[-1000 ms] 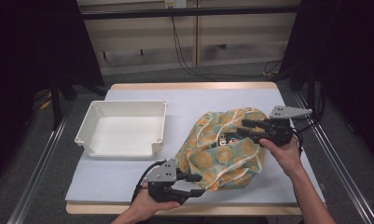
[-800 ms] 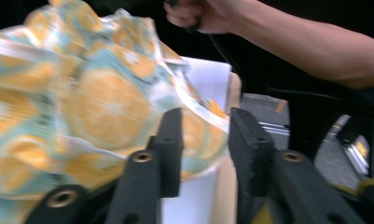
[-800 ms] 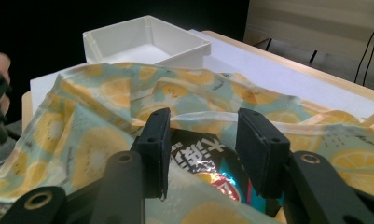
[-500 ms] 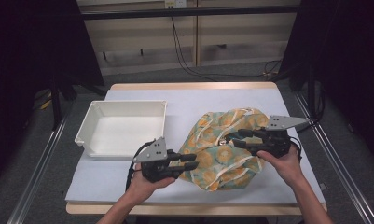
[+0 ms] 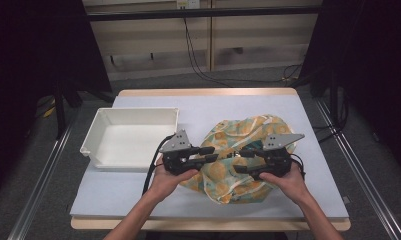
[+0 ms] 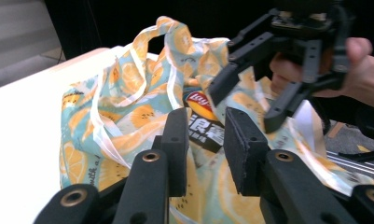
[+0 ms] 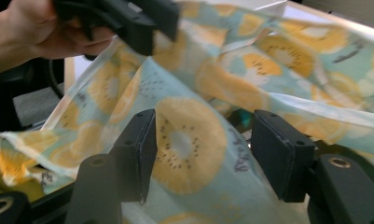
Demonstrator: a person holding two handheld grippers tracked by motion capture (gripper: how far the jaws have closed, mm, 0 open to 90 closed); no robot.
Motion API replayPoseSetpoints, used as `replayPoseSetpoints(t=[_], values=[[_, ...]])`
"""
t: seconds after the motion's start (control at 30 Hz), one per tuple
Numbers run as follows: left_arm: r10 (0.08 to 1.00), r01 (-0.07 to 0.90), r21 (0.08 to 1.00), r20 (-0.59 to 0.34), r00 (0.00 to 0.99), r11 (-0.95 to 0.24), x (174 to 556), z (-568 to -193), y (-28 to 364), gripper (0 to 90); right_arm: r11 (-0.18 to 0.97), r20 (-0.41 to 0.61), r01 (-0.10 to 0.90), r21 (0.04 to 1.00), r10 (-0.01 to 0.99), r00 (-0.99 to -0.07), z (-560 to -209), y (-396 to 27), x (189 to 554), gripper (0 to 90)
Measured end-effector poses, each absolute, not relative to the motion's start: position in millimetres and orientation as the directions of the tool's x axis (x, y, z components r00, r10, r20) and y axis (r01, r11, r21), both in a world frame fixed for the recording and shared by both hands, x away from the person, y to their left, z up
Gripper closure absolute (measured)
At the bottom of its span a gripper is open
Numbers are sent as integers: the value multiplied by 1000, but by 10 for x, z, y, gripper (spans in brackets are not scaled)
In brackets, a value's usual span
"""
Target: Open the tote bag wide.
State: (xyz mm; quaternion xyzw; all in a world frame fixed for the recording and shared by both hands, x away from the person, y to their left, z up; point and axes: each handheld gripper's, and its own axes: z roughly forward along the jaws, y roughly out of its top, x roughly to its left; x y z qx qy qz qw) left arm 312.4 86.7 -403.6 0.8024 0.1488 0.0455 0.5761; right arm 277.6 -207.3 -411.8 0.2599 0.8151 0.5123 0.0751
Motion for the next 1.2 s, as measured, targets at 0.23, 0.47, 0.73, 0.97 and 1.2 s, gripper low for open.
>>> replayPoseSetpoints(t=[0.23, 0.47, 0.73, 0.97, 1.2], values=[[310, 216, 924, -114, 944, -315, 3211, -4096, 822, 668, 351, 142, 342, 872, 487, -862, -4133, -2076, 2722, 683], [317, 239, 911, -130, 940, -337, 3275, -4186, 773, 622, 350, 156, 353, 867, 482, -862, -4168, -2104, 2679, 852], [330, 260, 897, -138, 934, -358, 3339, -4257, 711, 568, 351, 162, 354, 867, 472, -866, -4179, -2138, 2598, 900], [334, 271, 887, -143, 931, -375, 3359, -4317, 649, 519, 360, 165, 355, 863, 462, -871, -4228, -2141, 2534, 900], [329, 265, 879, -133, 935, -396, 3353, -4347, 611, 496, 364, 167, 354, 861, 455, -874, -4245, -2132, 2470, 900]])
